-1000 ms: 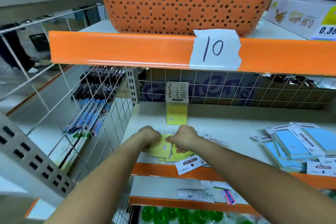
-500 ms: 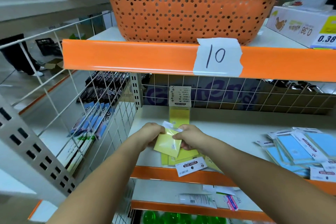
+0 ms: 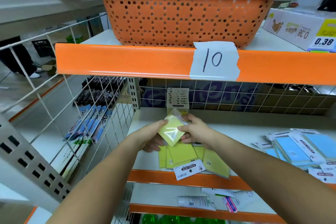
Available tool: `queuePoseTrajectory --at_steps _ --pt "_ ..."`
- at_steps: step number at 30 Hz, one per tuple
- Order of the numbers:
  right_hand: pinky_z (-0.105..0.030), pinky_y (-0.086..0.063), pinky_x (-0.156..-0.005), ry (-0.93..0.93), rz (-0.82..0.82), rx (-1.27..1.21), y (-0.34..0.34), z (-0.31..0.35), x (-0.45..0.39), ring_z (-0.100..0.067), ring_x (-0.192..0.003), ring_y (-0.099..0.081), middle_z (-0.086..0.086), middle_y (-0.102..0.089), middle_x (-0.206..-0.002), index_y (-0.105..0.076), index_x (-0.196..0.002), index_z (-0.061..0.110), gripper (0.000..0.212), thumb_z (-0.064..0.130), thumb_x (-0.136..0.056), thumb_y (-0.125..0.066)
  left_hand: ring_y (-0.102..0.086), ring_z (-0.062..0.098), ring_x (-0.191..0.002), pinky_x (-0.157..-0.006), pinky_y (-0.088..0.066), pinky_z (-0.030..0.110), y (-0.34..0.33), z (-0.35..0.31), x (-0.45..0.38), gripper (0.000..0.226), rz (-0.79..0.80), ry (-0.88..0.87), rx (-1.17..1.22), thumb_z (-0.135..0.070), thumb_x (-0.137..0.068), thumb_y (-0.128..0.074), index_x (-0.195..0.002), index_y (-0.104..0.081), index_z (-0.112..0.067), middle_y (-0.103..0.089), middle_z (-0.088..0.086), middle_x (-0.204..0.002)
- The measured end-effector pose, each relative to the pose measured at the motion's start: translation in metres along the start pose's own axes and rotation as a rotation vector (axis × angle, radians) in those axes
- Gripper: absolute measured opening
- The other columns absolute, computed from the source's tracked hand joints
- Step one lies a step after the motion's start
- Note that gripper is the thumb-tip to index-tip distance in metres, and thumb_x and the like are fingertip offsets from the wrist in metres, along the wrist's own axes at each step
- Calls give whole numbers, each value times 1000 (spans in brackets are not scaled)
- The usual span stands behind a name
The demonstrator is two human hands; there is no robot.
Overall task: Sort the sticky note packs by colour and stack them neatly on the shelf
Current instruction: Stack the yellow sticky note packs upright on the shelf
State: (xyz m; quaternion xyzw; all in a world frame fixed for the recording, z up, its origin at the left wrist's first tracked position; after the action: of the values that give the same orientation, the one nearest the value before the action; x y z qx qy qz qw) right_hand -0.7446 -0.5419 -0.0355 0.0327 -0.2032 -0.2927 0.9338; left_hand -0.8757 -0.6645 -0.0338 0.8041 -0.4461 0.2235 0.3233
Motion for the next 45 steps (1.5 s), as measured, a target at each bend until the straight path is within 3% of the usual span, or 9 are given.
queuePoseTrajectory --at_steps 3,7,15,22,27,31,35,40,45 --pt "-29 -60 -69 -2 -13 -11 3 2 3 -21 -73 -69 -16 -57 -122 -39 -122 25 41 6 -92 -60 -67 24 -65 -68 -49 26 -1 1 -1 71 19 15 71 -71 -86 -40 -80 -68 -6 -71 9 -76" --pt "-32 -60 -75 71 -87 86 5 -1 -1 -24 -77 -70 -7 -48 -126 -41 -135 22 49 8 -93 -60 -64 23 -62 -57 -50 25 -7 -1 -7 49 -122 -82 145 -54 -89 -56 -89 -63 -6 -68 9 -76" --pt "-41 -58 -83 124 -94 168 -1 -1 -2 -32 -86 -72 -8 -61 -109 -40 -136 29 55 -1 -91 -51 -62 21 -100 -86 -50 34 -22 -12 -10 35 -61 -280 253 -40 -87 -65 -111 -55 -17 -63 -1 -102" --pt "-39 -58 -83 53 -59 208 9 -7 -4 -23 -90 -71 -11 -47 -137 -16 -152 30 73 4 -94 -52 -59 15 -68 -43 -48 16 -24 -16 -7 20 -86 -336 360 -20 -97 -53 -116 -46 -16 -60 5 -86" --pt "-48 -58 -81 49 -164 317 11 -7 -8 -31 -100 -64 -5 -42 -136 -12 -151 35 75 20 -93 -57 -58 17 -60 -40 -46 16 -24 -21 -12 16 -112 -383 205 -21 -100 -48 -115 -44 -21 -59 5 -79" --pt "-35 -53 -62 43 -228 561 8 -3 -18 -26 -74 -61 -8 -57 -102 -17 -151 27 63 28 -97 -49 -60 29 -64 -53 -50 28 -29 -25 -27 20 -215 -403 95 -13 -96 -47 -114 -43 -21 -59 10 -81" --pt "-30 -42 -72 -24 -279 782 0 -6 -30 -31 -99 -60 -18 -62 -112 -42 -137 1 44 27 -102 -40 -57 33 -71 -62 -45 36 -44 -28 -44 27 -340 -369 48 -5 -88 -45 -113 -46 -18 -59 14 -81" --pt "-34 -47 -83 -73 -391 692 -14 -10 -45 -34 -111 -58 -19 -58 -123 -42 -136 4 38 20 -101 -39 -52 30 -80 -68 -38 28 -64 -30 -41 41 -459 -341 151 -3 -85 -42 -122 -46 -20 -62 12 -105" --pt "-41 -50 -82 -182 -399 389 -20 -19 -62 -33 -93 -60 -21 -62 -118 -50 -123 16 30 23 -100 -31 -56 33 -94 -73 -36 28 -75 -35 -38 41 -507 -233 252 -4 -85 -45 -125 -48 -14 -62 13 -114"
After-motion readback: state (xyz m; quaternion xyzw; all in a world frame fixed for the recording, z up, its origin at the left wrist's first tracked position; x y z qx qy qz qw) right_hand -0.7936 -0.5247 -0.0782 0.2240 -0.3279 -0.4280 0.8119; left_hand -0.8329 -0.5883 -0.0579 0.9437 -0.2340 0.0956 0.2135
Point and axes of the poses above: each hand's wrist, its own x-axis away from the middle knuckle, its own y-axis out of the back of the hand, z = x × y, the point moved 1 cm from there along -x, towards the middle knuckle
